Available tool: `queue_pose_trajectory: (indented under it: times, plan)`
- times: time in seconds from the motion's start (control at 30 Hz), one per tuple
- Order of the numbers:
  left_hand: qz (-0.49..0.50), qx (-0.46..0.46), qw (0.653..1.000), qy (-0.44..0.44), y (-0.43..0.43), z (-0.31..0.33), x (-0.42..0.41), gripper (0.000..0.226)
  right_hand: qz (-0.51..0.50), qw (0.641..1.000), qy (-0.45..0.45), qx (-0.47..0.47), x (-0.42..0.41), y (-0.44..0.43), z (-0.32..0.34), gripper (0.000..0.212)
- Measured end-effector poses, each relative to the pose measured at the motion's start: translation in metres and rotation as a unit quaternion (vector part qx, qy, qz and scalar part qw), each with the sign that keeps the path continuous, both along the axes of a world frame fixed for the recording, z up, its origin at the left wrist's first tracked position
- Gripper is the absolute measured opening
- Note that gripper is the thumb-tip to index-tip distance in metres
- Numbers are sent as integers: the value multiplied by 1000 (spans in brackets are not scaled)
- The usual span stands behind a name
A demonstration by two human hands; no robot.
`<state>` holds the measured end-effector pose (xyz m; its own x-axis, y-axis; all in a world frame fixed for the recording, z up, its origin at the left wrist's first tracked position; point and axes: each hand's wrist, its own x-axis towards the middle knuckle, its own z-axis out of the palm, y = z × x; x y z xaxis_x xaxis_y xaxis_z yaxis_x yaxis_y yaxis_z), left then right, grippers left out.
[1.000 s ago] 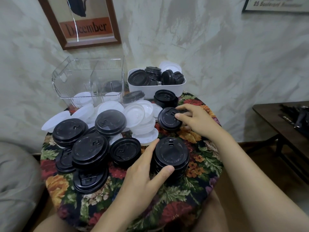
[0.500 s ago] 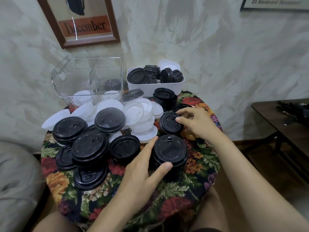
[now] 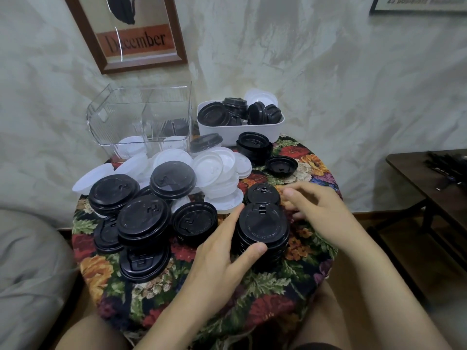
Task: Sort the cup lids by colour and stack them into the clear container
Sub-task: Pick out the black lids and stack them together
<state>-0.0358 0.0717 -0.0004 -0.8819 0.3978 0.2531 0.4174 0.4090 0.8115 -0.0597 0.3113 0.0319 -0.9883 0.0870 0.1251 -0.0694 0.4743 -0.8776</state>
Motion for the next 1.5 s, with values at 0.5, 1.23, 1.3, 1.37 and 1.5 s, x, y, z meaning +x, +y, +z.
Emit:
queue_pose_trajectory:
  times: [0.5,1.23,1.3,1.37,1.5]
  plan:
    - [5,-7,1000,26,-11,6,14,71,113,991,-44,-54,37,-29,5,40]
    - [82,-71,993,42,-12,-8,10,92,60,972,38,225,-201,-92,39,24]
    - [86,-77,992,44,-12,-8,10,93,61,972,36,225,-204,-92,38,20]
    - [87,-81,992,45,-11,-8,10,93,67,973,33,220,-205,-92,38,22]
    - [87,-81,992,43,-11,-7,11,92,63,972,38,224,-205,-93,38,24]
